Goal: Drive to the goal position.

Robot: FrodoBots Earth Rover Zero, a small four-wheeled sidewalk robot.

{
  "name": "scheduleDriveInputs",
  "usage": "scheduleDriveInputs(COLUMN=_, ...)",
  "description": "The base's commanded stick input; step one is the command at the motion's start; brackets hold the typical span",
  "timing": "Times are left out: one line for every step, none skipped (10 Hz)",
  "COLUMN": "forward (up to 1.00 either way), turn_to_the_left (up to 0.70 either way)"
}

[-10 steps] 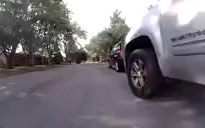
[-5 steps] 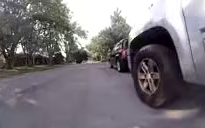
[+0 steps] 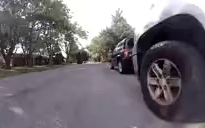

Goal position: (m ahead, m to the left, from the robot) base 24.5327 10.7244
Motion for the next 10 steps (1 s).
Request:
scheduleDriveInputs(forward=0.70, turn_to_the_left=0.00)
scheduleDriveInputs(forward=0.70, turn_to_the_left=0.00)
scheduleDriveInputs(forward=0.70, turn_to_the_left=0.00)
scheduleDriveInputs(forward=0.70, turn_to_the_left=0.00)
scheduleDriveInputs(forward=0.70, turn_to_the_left=0.00)
scheduleDriveInputs(forward=0.32, turn_to_the_left=0.00)
scheduleDriveInputs(forward=0.00, turn_to_the_left=0.00)
scheduleDriveInputs(forward=0.24, turn_to_the_left=0.00)
scheduleDriveInputs(forward=0.70, turn_to_the_left=0.00)
scheduleDriveInputs(forward=0.70, turn_to_the_left=0.00)
